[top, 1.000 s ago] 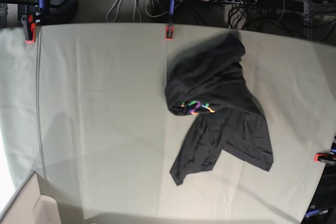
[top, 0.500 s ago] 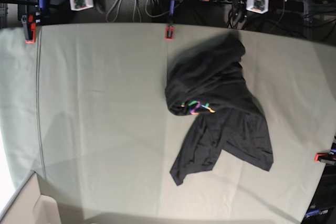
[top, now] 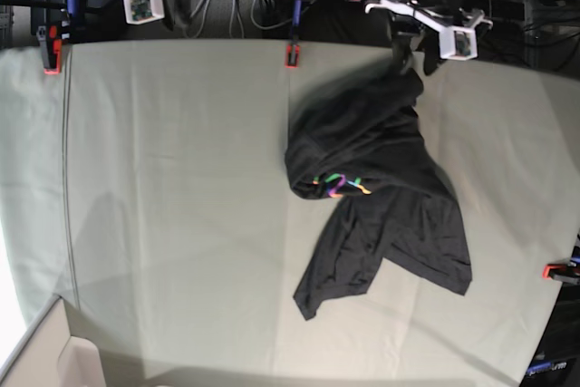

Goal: Layout the t-shirt on the table in an organized manner, then fold the t-shirt properly
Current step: 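Move the left gripper to the black t-shirt's bunched end and grasp it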

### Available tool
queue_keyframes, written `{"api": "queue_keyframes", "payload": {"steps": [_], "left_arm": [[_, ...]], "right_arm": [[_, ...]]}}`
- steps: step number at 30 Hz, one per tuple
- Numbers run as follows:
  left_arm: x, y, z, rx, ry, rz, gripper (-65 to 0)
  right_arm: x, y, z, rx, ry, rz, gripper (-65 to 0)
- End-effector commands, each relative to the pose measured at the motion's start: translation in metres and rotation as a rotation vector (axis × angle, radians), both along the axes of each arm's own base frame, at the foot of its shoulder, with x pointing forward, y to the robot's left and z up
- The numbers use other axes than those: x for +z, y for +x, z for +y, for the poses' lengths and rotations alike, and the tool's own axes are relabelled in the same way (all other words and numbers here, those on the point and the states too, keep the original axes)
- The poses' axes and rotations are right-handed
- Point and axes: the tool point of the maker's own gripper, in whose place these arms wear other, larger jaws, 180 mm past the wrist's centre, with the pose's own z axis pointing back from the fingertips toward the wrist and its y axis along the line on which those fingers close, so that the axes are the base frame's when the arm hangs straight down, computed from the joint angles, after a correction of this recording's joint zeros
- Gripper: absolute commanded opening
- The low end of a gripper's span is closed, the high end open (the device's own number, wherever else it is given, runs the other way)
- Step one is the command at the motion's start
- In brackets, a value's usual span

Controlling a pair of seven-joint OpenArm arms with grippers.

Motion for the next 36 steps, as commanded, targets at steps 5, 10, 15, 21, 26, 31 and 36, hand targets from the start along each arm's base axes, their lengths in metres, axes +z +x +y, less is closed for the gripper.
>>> {"api": "queue_keyframes", "payload": {"steps": [5,10,15,21,26,31,36], "left_arm": [[0.001,0.008,0.018,0.053,0.025,-0.025,-39.2],[-0.015,0.016,0.043,0.172,0.037,-0.015,-39.2],[-0.028,0.026,0.045,0.197,0.030,-0.006,-39.2],[-0.033,0.031,0.046,0.203,0.028,-0.004,-39.2],[-0.033,0.036,0.045,0.201,0.026,-0.011,-39.2],[-0.035,0.040,0.016,0.131,-0.009,-0.009,-39.3],[-0.036,0.041,0.008,0.125,-0.026,-0.007,-39.3]], "right_arm": [[0.006,0.001,0.001,0.003,0.008,-0.025,-42.6],[0.006,0.001,0.001,0.003,0.008,-0.025,-42.5],[0.006,0.003,0.006,0.009,0.017,-0.023,-42.5],[-0.003,-0.002,0.019,0.032,0.037,0.036,-42.5],[-0.002,-0.002,0.023,0.038,0.046,0.036,-42.5],[-0.002,-0.001,0.023,0.038,0.046,0.034,-42.5],[-0.002,-0.001,0.023,0.038,0.046,0.033,-42.5]]}}
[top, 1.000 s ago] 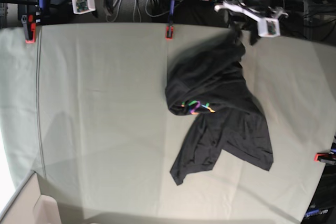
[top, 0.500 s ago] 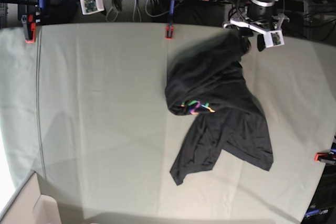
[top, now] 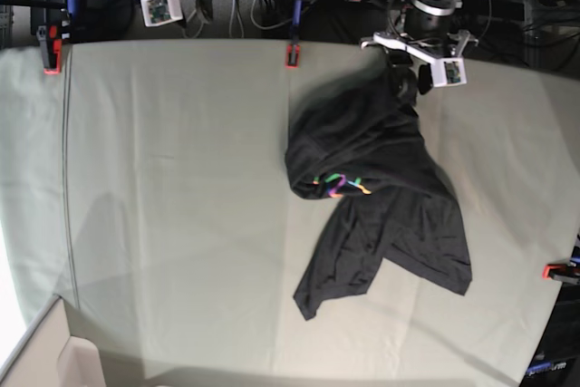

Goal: Layout the t-shirt on the table in an organized manner, then fold the t-shirt properly
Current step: 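Move the left gripper to the black t-shirt's bunched end and grasp it, then drag the grasped shirt fabric across the table with the left gripper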

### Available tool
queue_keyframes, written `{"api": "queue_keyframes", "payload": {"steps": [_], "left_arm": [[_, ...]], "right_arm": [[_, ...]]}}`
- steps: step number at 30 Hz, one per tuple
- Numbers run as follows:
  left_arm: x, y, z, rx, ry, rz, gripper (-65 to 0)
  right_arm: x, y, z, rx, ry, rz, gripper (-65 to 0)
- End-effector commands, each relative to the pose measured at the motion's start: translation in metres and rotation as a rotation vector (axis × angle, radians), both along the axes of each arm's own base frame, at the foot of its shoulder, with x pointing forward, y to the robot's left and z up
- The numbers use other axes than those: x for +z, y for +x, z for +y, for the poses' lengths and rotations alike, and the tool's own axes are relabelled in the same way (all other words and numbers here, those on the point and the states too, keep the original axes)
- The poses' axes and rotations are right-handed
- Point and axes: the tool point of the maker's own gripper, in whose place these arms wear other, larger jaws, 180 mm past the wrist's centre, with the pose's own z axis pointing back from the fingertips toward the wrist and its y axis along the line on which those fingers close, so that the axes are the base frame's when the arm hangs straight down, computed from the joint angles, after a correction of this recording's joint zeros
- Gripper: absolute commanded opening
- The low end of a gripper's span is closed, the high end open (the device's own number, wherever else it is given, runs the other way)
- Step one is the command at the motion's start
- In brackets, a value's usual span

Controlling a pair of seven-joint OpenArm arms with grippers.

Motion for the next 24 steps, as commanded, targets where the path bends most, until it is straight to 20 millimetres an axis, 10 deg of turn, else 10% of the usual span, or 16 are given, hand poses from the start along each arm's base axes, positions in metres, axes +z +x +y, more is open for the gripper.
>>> {"api": "queue_keyframes", "payload": {"steps": [1,9,15,24], "left_arm": [[0.007,0.003,0.000,0.003,0.001,-0.031,-39.3],[-0.001,-0.003,-0.022,-0.046,-0.029,-0.006,-40.3],[-0.009,-0.011,-0.034,-0.073,-0.044,0.021,-65.0],[0.056,0.008,-0.105,-0.226,-0.158,-0.144,-64.8]], "right_arm": [[0.006,0.001,0.001,0.001,0.009,-0.019,-42.5],[0.005,0.000,0.001,0.001,0.008,-0.016,-42.5],[0.005,0.001,0.001,0.001,0.008,-0.017,-42.5],[0.005,0.001,0.000,0.000,0.006,-0.018,-42.5]]}}
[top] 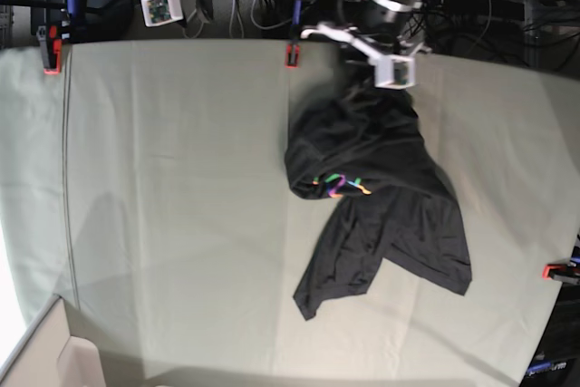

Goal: Layout the t-shirt on the table in an organized manner, then fold the t-shirt properly
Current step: 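Drag the grasped shirt fabric across the table with the left gripper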

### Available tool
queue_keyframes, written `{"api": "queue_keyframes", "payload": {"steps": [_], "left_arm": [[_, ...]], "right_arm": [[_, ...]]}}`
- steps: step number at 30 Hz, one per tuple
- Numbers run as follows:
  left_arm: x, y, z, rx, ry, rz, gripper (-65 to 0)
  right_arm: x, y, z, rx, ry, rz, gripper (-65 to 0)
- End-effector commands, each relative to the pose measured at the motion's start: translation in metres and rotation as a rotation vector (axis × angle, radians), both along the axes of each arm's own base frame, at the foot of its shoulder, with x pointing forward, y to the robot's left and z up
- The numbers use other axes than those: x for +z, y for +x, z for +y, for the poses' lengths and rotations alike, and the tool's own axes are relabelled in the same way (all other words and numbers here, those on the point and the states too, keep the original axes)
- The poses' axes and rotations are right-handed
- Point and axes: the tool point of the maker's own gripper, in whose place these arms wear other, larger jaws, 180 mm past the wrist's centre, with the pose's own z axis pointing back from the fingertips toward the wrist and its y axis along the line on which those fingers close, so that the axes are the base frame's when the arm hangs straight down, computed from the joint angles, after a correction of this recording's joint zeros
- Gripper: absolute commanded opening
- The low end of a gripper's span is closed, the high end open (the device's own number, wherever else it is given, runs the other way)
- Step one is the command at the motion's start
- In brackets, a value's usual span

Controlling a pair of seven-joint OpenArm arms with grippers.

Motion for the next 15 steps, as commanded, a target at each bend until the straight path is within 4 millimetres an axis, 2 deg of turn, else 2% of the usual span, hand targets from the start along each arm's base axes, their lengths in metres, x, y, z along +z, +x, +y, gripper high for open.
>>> {"api": "queue_keyframes", "payload": {"steps": [1,4,8,12,15], "left_arm": [[0.020,0.005,-0.012,-0.027,-0.032,-0.064,-64.8],[0.055,0.019,-0.044,-0.126,-0.082,-0.167,-64.8],[0.092,0.034,-0.085,-0.283,-0.115,-0.298,-64.8],[0.120,0.050,-0.112,-0.370,-0.139,-0.398,-64.8],[0.130,0.055,-0.133,-0.451,-0.127,-0.418,-64.8]], "right_arm": [[0.005,0.001,0.000,0.000,0.006,-0.020,-42.5],[-0.001,-0.003,0.000,0.001,0.002,-0.002,-42.5],[-0.008,-0.004,-0.002,0.001,-0.004,0.011,-42.5],[-0.009,-0.005,-0.003,-0.001,-0.007,0.014,-42.5],[-0.010,-0.006,-0.003,0.001,-0.009,0.020,-42.5]]}}
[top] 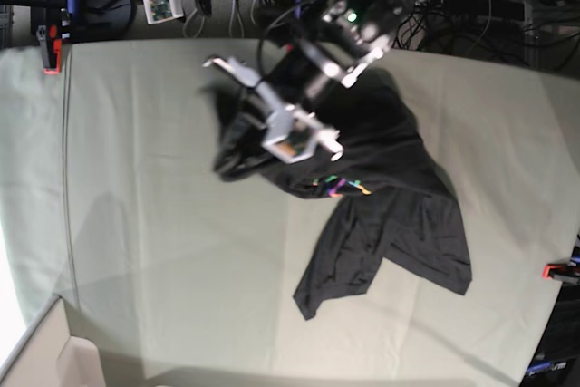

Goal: Layout the t-shirt on the table in an organized manner, then fold the t-shirt properly
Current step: 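Drag the grasped shirt fabric across the table with the left gripper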

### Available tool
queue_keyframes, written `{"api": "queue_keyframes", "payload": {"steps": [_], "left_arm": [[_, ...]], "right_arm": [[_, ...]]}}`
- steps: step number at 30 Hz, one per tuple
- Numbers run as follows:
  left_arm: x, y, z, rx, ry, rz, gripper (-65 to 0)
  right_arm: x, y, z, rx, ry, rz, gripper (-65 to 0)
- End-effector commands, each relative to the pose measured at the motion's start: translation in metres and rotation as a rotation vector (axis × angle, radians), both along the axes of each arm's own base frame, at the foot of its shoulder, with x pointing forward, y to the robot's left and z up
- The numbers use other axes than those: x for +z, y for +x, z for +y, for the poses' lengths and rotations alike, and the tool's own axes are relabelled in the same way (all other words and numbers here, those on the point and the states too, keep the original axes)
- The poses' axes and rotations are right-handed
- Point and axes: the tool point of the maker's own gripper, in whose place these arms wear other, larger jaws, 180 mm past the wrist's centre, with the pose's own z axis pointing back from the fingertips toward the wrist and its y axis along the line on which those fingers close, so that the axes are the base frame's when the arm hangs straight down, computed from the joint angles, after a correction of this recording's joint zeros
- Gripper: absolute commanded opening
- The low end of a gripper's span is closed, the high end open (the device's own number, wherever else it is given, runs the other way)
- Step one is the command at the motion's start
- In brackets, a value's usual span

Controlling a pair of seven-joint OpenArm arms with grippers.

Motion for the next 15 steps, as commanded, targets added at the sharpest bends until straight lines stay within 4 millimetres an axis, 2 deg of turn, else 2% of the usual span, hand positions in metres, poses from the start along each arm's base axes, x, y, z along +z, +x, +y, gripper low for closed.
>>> {"api": "queue_keyframes", "payload": {"steps": [1,7,12,15], "left_arm": [[0.022,0.003,-0.013,-0.033,-0.036,-0.048,-64.8],[0.044,0.001,-0.060,-0.174,-0.015,-0.091,-64.8],[0.044,0.000,-0.092,-0.236,-0.014,-0.098,-64.8],[0.057,0.001,-0.113,-0.271,-0.029,-0.129,-64.8]], "right_arm": [[0.005,0.001,0.001,0.001,0.008,-0.019,-42.5],[0.005,0.001,0.001,0.001,0.008,-0.019,-42.5],[0.002,0.000,-0.009,-0.017,-0.016,0.005,-42.5],[0.000,-0.001,-0.011,-0.020,-0.026,0.025,-42.5]]}}
